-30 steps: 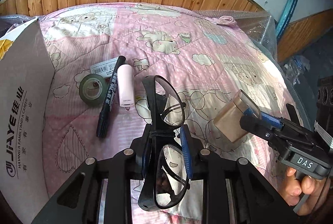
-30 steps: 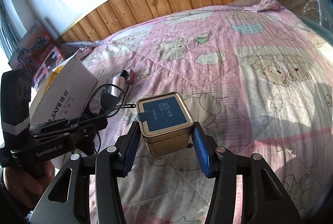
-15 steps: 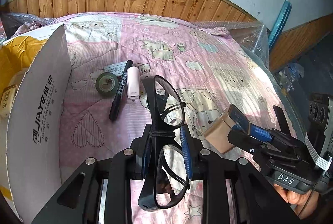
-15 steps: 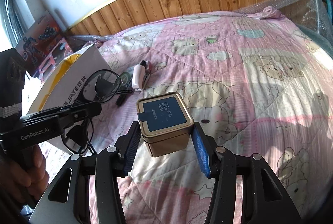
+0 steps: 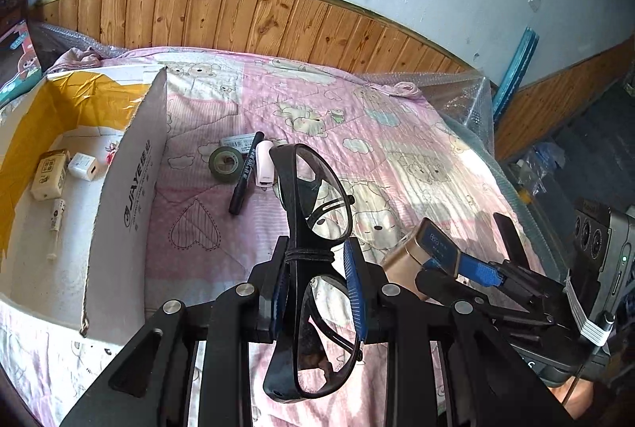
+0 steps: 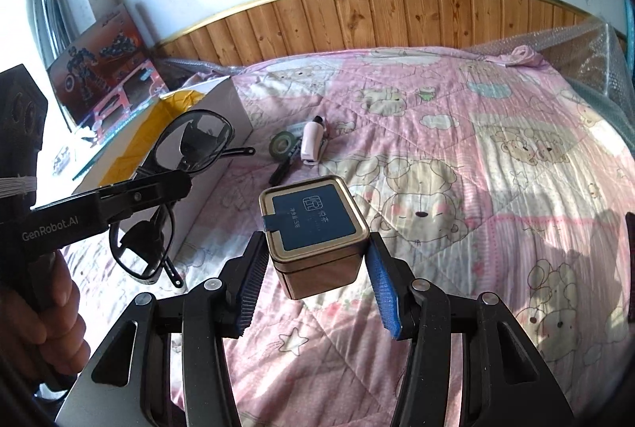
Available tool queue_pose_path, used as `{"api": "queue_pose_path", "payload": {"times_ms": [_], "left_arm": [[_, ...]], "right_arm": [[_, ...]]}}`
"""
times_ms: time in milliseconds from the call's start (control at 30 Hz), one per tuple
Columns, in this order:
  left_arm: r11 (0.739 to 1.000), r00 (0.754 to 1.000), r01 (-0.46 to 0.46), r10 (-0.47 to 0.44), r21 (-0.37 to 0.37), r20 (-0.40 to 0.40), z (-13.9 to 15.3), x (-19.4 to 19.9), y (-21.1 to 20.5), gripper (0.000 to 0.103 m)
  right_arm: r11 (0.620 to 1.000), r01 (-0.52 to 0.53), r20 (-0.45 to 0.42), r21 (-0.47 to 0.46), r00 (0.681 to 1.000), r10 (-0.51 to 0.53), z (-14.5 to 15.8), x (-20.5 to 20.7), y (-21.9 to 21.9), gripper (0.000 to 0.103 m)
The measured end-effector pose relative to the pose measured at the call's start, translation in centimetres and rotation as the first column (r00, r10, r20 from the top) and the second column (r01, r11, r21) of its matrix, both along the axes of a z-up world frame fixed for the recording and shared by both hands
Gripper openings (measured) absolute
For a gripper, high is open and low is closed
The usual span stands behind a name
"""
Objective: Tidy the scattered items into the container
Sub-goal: 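Carry the gold tin and black glasses over the open white box with both tools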
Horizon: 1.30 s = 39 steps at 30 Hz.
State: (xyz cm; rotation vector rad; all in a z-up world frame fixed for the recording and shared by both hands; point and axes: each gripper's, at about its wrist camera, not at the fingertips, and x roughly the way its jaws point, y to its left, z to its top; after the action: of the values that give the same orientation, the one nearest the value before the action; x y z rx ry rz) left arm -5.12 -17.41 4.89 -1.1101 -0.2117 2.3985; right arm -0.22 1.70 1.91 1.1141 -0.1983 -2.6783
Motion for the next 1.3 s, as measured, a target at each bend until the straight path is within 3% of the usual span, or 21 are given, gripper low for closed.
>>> {"api": "queue_pose_path", "payload": {"times_ms": [633,1300], "left_arm": [[0.985,0.990,-0.096,0.110,0.146,-0.088,3.8,5.2,-8.5,0.028],[0.916,0.942,-0.296,0.327,0.272,-0.076,5.2,3.6,-21.4,0.028]], "right_arm": [[0.985,-0.153,-0.074,0.074,0.985,0.159,4.3,4.3,-9.1,0.052],[0.957,-0.279,-0.101,0.080,0.953,0.286,8.5,1.1,-17.3,0.052]]}}
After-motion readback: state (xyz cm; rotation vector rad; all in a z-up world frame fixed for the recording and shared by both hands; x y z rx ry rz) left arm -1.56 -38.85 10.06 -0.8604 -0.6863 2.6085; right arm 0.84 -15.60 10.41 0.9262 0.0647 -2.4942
